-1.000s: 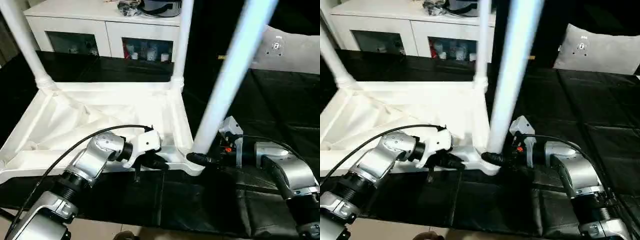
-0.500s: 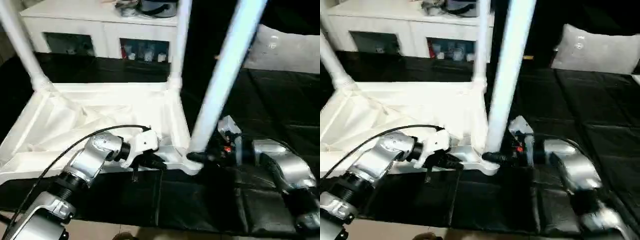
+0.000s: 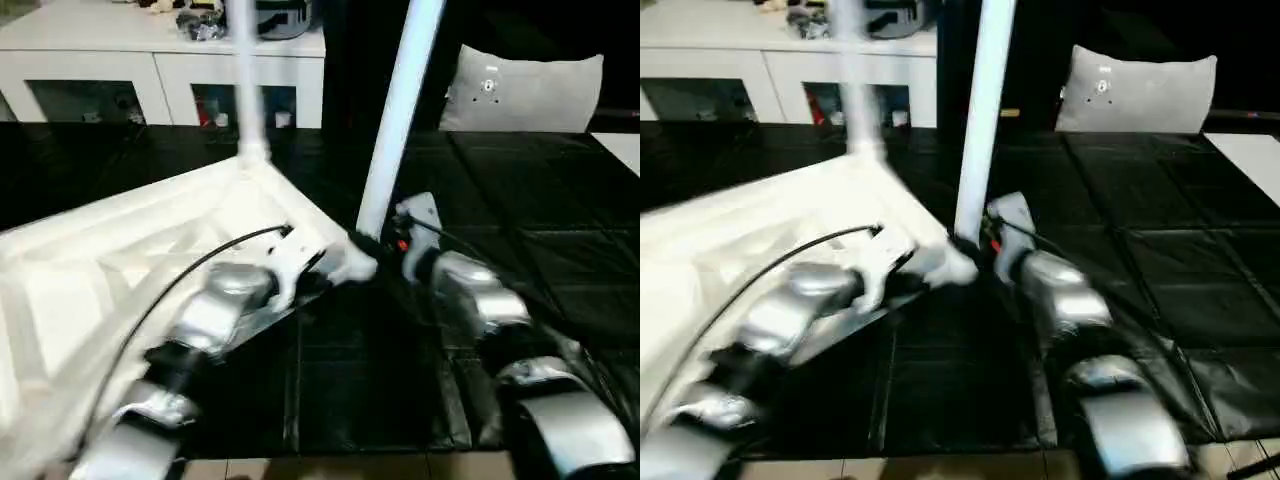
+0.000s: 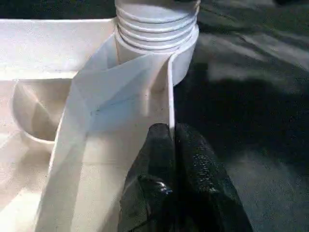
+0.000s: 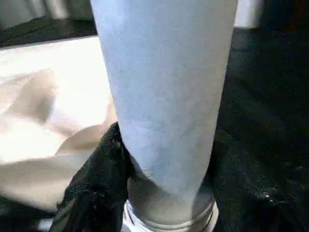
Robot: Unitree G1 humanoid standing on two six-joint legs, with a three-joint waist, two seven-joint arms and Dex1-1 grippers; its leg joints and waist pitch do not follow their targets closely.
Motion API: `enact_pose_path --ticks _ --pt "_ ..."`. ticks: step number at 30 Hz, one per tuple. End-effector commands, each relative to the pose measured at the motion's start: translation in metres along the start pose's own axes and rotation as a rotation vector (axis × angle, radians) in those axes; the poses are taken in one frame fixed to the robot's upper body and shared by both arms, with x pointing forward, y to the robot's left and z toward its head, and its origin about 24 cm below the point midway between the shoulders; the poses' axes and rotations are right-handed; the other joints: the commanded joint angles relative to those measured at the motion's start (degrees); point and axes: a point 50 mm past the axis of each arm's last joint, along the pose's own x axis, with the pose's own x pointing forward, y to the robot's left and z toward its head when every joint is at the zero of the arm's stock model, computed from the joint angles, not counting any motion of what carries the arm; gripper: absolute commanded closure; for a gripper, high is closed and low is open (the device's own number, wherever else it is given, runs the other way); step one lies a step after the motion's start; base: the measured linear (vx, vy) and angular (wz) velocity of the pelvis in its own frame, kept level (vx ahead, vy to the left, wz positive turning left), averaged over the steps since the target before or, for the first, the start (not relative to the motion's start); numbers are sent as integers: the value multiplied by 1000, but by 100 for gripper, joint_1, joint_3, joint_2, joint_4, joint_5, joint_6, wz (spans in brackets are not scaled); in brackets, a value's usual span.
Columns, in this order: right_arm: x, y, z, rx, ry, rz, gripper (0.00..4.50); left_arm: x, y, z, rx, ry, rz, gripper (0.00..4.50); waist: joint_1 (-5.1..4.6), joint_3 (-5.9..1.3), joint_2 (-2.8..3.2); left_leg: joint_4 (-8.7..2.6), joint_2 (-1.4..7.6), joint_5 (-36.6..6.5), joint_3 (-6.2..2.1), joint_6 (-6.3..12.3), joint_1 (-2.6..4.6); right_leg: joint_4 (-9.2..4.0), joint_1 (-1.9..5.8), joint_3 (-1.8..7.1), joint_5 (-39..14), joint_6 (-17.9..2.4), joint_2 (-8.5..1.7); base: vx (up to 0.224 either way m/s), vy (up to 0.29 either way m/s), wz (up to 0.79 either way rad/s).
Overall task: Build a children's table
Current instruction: Rotate leg to tighten
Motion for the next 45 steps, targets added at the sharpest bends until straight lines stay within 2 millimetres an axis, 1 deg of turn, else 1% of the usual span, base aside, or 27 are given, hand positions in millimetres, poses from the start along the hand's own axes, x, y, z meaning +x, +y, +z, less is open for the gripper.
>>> enact_pose_path --ticks 1,2,3,4,6,8,10,13,15,17,18,19,20,21,22,25,26,27,28,32,34,35,36,40,41,44,45 --pt "-22 -5 -35 59 97 -21 176 4 -14 30 64 -117 -73 450 72 -354 -18 -409 307 -1291 -127 149 54 -481 227 288 -1212 -1259 -481 0 0 0" --pt "-28 -6 -33 51 75 -4 169 3 -15 29 81 -116 -81 450 141 -367 -26 -404 321 -1104 -120 239 57 -464 244 299 -956 -1191 -468 0 0 0" --pt "-28 -6 -33 51 75 -4 157 3 -15 29 81 -116 -81 450 205 -390 -29 -391 331 -937 -116 319 72 -428 234 303 -636 -1217 -463 0 0 0" --pt "-32 -8 -31 48 65 3 144 2 -15 29 91 -114 -85 450 190 -391 -35 -395 324 -865 -123 348 46 -399 248 296 -519 -1269 -458 0 0 0" --pt "-36 -11 -28 28 55 -1 133 1 -13 26 105 -104 -78 450 224 -377 -27 -396 319 -898 -115 379 46 -428 245 287 -601 -1299 -476 0 0 0" --pt "-39 -14 -26 -3 56 -3 114 -2 -11 25 122 -108 -78 450 244 -361 -23 -409 318 -1061 -112 321 54 -471 234 288 -944 -1268 -484 0 0 0" --pt "-43 -17 -23 -25 54 0 92 -3 -10 23 143 -116 -87 450 260 -357 -28 -417 314 -1078 -117 265 42 -481 237 289 -1040 -1210 -484 0 0 0" --pt "-51 -21 -17 -48 47 24 69 -6 -9 19 173 -107 -114 450 261 -369 -31 -407 316 -969 -115 281 28 -457 241 296 -890 -1169 -480 0 0 0" --pt "-59 -27 -11 -70 45 70 48 -10 -8 15 206 -92 -158 450 275 -373 -42 -394 311 -876 -114 365 9 -442 250 293 -727 -1151 -475 0 0 0" --pt "-59 -27 -11 -70 45 70 36 -10 -8 15 206 -92 -158 450 280 -373 -33 -384 310 -777 -111 397 2 -424 239 292 -623 -1192 -479 0 0 0" --pt "-63 -29 -9 -83 47 91 13 -11 -9 13 223 -90 -186 450 272 -372 -32 -385 312 -799 -107 400 6 -427 231 291 -639 -1208 -474 0 0 0" --pt "-66 -28 -4 -114 52 130 13 -15 -9 10 251 -77 -234 450 271 -381 -40 -376 311 -800 -106 409 6 -423 236 289 -645 -1224 -478 0 0 0" --pt "-69 -28 1 -156 51 154 5 -18 -10 6 283 -61 -288 450 310 -411 -12 -362 324 -659 -128 448 6 -386 239 283 -450 -1194 -470 0 0 0" --pt "-70 -27 5 -185 50 169 5 -21 -10 4 304 -49 -326 450 307 -408 -8 -346 332 -504 -123 513 -6 -346 218 280 -133 -1246 -451 0 0 0" --pt "-71 -27 7 -202 50 175 5 -22 -11 2 315 -42 -346 450 304 -403 -8 -343 331 -497 -106 543 0 -347 207 284 -61 -1273 -446 0 0 0" --pt "-71 -26 9 -202 49 188 5 -24 -11 1 323 -40 -366 450 325 -389 -4 -347 325 -646 -99 528 -6 -367 207 286 -212 -1347 -473 0 0 0" --pt "-77 -17 13 -212 67 326 30 -29 -10 -3 360 -15 -435 450 347 -383 0 -353 325 -760 -104 491 6 -383 209 282 -389 -1327 -466 0 0 0" --pt "-79 -14 14 -212 78 374 38 -31 -10 -4 373 -4 -458 450 395 -374 -26 -362 338 -803 -108 492 8 -390 228 285 -510 -1257 -466 0 0 0" --pt "-83 -9 15 -212 97 452 41 -34 -10 -6 392 14 -494 450 422 -376 -8 -365 360 -806 -106 473 14 -377 213 295 -535 -1229 -477 0 0 0" --pt "-87 3 14 -205 133 578 75 -42 -9 -9 418 40 -589 450 519 -359 1 -388 378 -1042 -102 357 43 -402 170 300 -858 -1183 -490 0 0 0" --pt "-86 7 16 -209 121 590 84 -44 -11 -9 426 45 -623 450 541 -362 7 -399 389 -1124 -104 266 55 -406 153 305 -938 -1187 -497 0 0 0" --pt "-85 9 16 -200 120 602 108 -44 -11 -9 430 46 -631 450 536 -365 0 -408 383 -1136 -112 223 48 -396 162 307 -915 -1185 -498 0 0 0" --pt "-84 10 17 -193 119 610 108 -44 -12 -9 433 46 -636 450 527 -371 -1 -412 377 -1097 -121 191 30 -385 174 302 -860 -1188 -501 0 0 0" --pt "-85 12 17 -176 137 632 130 -43 -12 -9 447 50 -627 450 524 -376 -12 -391 358 -1024 -112 200 23 -382 183 307 -758 -1191 -506 0 0 0" --pt "-87 13 16 -166 153 645 152 -42 -10 -9 453 49 -615 450 528 -375 -19 -385 355 -973 -109 221 23 -386 183 308 -753 -1182 -498 0 0 0" --pt "-92 14 13 -153 188 670 170 -39 -7 -11 455 58 -581 450 555 -378 -19 -378 358 -939 -107 238 24 -383 182 307 -749 -1142 -497 0 0 0" --pt "-91 12 13 -147 196 671 190 -39 -6 -12 450 57 -576 450 557 -381 -14 -380 365 -970 -108 223 32 -387 172 307 -809 -1138 -503 0 0 0"
